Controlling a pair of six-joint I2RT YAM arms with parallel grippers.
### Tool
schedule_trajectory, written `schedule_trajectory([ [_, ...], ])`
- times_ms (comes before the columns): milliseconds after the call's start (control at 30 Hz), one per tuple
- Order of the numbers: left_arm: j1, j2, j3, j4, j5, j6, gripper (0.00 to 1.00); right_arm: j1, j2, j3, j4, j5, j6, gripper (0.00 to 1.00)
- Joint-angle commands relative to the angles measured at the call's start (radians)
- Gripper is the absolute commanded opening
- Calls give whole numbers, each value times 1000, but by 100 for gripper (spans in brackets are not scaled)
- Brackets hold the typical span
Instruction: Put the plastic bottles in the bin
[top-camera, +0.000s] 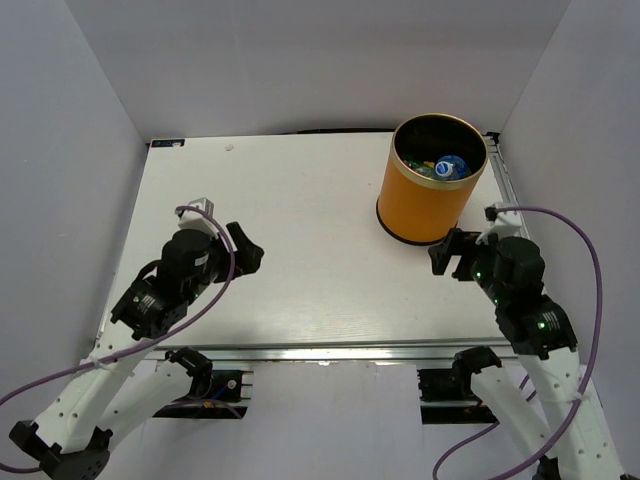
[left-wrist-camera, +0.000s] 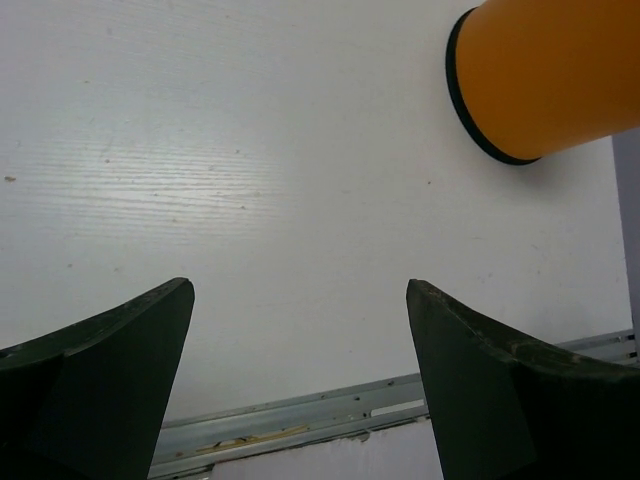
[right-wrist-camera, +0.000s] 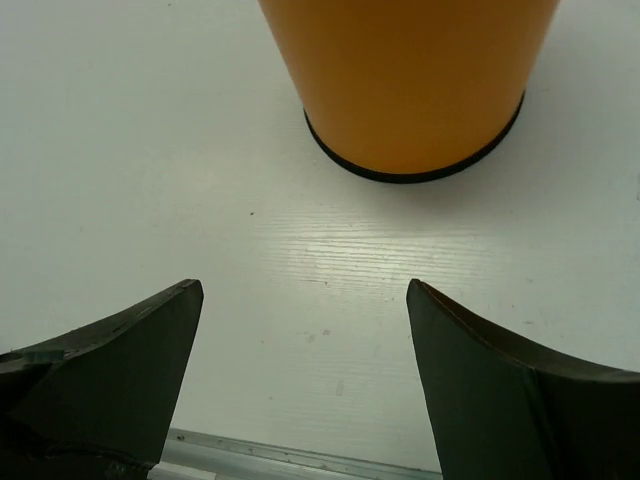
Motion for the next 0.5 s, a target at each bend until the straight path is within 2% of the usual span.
schedule_trajectory([
  [0,-2,-40,-27,-74,-63,-11,98,0,-37,-45,-47,108,70,89],
  [233,-2,-123,-61,-49,-97,-7,98,0,-24,-94,-46,105,99,89],
  [467,-2,-157,-93,-37,-109,-8,98,0,-106,-109,-16,122,113,90],
])
